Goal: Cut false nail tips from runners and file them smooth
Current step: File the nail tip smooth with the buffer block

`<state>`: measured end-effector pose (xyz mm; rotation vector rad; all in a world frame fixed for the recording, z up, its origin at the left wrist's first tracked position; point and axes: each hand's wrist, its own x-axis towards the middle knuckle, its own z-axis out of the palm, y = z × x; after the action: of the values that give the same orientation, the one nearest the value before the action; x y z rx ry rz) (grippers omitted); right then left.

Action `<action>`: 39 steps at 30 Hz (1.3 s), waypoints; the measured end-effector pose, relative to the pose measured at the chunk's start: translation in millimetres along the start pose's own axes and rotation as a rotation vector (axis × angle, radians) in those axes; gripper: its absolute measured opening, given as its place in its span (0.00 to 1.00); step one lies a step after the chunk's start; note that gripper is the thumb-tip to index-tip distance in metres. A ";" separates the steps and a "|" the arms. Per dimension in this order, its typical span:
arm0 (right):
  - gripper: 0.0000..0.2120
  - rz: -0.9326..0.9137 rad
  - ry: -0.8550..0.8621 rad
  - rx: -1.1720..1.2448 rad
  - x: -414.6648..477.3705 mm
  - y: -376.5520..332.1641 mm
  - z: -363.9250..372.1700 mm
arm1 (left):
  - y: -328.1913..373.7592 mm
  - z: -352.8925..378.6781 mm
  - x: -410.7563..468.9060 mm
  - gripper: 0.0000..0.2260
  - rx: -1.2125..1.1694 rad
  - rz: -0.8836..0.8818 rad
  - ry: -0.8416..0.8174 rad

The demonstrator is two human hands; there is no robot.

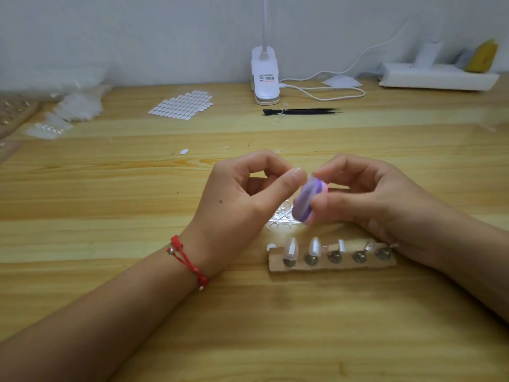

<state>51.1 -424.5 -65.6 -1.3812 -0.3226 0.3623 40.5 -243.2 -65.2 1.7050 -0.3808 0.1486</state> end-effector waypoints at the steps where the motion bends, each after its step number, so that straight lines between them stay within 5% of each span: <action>1: 0.12 -0.004 0.042 0.079 1.1 0.2 -2.4 | -0.2 0.0 -0.1 0.07 -0.005 -0.006 -0.003; 11: 0.10 0.011 0.078 0.258 2.1 -1.2 -5.3 | 0.1 -0.1 0.2 0.09 -0.005 -0.023 -0.004; 15: 0.10 0.023 0.014 0.096 0.3 -0.6 -0.6 | 0.4 -0.3 0.1 0.07 0.001 -0.014 -0.002; 19: 0.11 0.010 0.085 0.258 1.9 -0.8 -5.5 | 0.6 0.0 0.1 0.08 -0.020 -0.029 -0.005; 22: 0.14 0.018 0.010 0.058 0.2 -0.7 -0.6 | 1.5 0.0 0.1 0.07 -0.017 -0.024 -0.006; 26: 0.11 0.008 0.092 0.264 2.2 -1.4 -5.5 | 1.6 0.4 0.1 0.08 -0.029 -0.029 -0.013; 30: 0.13 0.028 -0.027 0.021 0.5 -1.3 -0.4 | 1.2 -0.2 0.4 0.07 -0.018 -0.016 -0.010; 33: 0.10 0.017 0.055 0.202 2.4 -1.0 -6.1 | 1.9 0.5 -0.2 0.06 -0.041 -0.028 -0.032; 39: 0.10 0.006 0.059 0.138 2.2 -0.2 -1.3 | 3.0 0.3 -0.4 0.06 -0.048 -0.021 -0.053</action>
<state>53.6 -424.8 -65.5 -1.2555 -0.2408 0.3418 39.1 -243.7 -62.6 1.6680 -0.4023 0.0786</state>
